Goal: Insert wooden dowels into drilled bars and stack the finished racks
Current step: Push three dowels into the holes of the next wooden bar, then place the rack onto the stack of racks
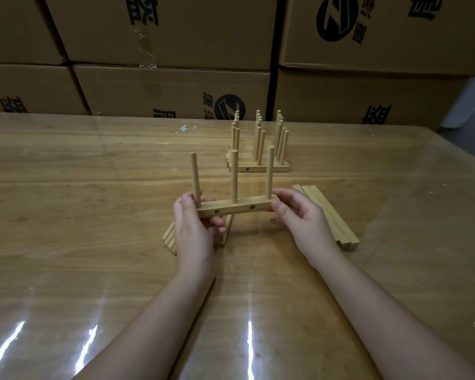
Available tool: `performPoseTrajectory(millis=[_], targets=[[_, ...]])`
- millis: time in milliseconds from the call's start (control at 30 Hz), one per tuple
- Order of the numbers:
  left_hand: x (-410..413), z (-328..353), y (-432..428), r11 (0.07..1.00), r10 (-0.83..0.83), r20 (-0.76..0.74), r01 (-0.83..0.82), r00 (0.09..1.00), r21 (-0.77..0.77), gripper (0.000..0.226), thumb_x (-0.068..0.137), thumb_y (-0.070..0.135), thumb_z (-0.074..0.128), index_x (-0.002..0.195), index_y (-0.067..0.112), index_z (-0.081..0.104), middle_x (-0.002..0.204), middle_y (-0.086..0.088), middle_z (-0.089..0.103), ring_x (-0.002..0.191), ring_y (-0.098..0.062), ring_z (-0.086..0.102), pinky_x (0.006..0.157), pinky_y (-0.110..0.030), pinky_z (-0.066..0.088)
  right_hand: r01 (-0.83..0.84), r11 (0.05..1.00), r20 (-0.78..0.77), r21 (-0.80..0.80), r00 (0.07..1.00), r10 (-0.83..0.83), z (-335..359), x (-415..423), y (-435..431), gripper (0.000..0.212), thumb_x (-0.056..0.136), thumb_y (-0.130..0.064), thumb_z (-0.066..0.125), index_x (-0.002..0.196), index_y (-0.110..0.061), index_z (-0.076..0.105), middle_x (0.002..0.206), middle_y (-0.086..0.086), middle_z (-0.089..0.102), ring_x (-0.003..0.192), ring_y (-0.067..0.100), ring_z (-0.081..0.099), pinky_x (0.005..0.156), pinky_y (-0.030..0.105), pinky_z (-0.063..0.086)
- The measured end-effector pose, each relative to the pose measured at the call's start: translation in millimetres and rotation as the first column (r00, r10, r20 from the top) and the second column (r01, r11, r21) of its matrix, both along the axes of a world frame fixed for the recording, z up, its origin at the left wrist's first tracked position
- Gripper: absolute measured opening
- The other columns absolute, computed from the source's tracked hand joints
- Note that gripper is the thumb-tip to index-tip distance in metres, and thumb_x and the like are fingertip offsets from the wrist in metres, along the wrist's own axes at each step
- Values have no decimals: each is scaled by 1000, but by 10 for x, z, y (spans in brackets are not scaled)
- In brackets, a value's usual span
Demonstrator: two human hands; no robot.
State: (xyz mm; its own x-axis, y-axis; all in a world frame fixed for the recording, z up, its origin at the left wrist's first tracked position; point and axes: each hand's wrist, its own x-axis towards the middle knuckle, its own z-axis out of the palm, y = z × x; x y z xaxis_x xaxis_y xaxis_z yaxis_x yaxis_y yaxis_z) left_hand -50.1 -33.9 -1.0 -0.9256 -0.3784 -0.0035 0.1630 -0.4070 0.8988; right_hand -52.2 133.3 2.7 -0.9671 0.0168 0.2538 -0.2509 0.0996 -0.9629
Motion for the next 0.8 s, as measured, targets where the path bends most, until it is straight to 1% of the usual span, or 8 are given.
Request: performPoseTrajectory(millis=[100, 167, 300, 400, 500, 600, 700, 800], targets=[[-6, 8, -2, 1000, 3, 13, -3, 1000, 9, 27, 102, 37, 33, 99, 27, 57, 80, 5, 65, 48, -6, 53, 42, -20, 44, 51, 978, -60, 202, 997, -40, 64, -14, 59, 21, 87, -18, 63, 101, -34, 62, 104, -11, 60, 96, -1, 58, 78, 13, 48], [6, 5, -2, 1000, -17, 12, 17, 1000, -1, 27, 102, 37, 33, 100, 26, 58, 78, 7, 66, 49, -5, 54, 43, -20, 45, 67, 935, -82, 349, 996, -41, 143, -42, 123, 19, 85, -23, 66, 98, -35, 62, 101, -13, 57, 91, -4, 54, 76, 8, 43], [26, 18, 27, 998, -45, -13, 45, 999, -34, 26, 103, 35, 33, 101, 27, 58, 80, 6, 66, 49, -5, 56, 43, -20, 46, -5, 851, 12, 525, 1000, -2, 282, -77, 253, 17, 81, -31, 69, 94, -40, 62, 94, -15, 59, 86, -1, 54, 74, 14, 42], [23, 27, 51, 996, -83, -10, 83, 996, -14, 23, 103, 34, 34, 104, 29, 57, 90, -1, 67, 53, -8, 62, 46, -20, 50, 7, 830, 12, 558, 1000, -17, 341, -108, 326, 18, 79, -31, 70, 91, -42, 62, 91, -16, 61, 85, -2, 56, 72, 15, 43], [23, 37, 38, 982, -186, 17, 186, 982, 37, 19, 102, 33, 36, 111, 28, 52, 107, -7, 60, 74, -18, 72, 53, -22, 55, 24, 845, 18, 533, 999, -40, 361, -169, 397, 21, 79, -27, 71, 86, -43, 62, 91, -15, 61, 87, -1, 56, 72, 14, 42], [18, 33, 52, 969, -246, 39, 245, 969, 17, 23, 101, 24, 41, 124, 24, 42, 111, -4, 58, 85, -20, 72, 59, -23, 56, 73, 859, 34, 507, 994, -104, 342, -301, 502, 18, 79, -24, 72, 91, -37, 65, 90, -16, 61, 86, -2, 56, 69, 13, 39], [13, 9, 79, 970, -224, 61, 228, 973, -81, 14, 99, 14, 45, 111, 15, 53, 105, -7, 61, 74, -11, 71, 55, -20, 54, 129, 835, 36, 535, 984, -175, 307, -479, 596, 23, 82, -26, 69, 105, -27, 67, 95, -19, 59, 86, -4, 53, 67, 13, 37], [24, -10, 104, 961, -227, 62, 233, 972, -151, 17, 98, 7, 43, 95, 9, 59, 82, -7, 64, 58, -8, 62, 48, -18, 48, 148, 816, 44, 559, 977, -207, 277, -664, 656, 27, 83, -25, 67, 110, -22, 66, 101, -11, 62, 89, 3, 54, 71, 16, 38]])
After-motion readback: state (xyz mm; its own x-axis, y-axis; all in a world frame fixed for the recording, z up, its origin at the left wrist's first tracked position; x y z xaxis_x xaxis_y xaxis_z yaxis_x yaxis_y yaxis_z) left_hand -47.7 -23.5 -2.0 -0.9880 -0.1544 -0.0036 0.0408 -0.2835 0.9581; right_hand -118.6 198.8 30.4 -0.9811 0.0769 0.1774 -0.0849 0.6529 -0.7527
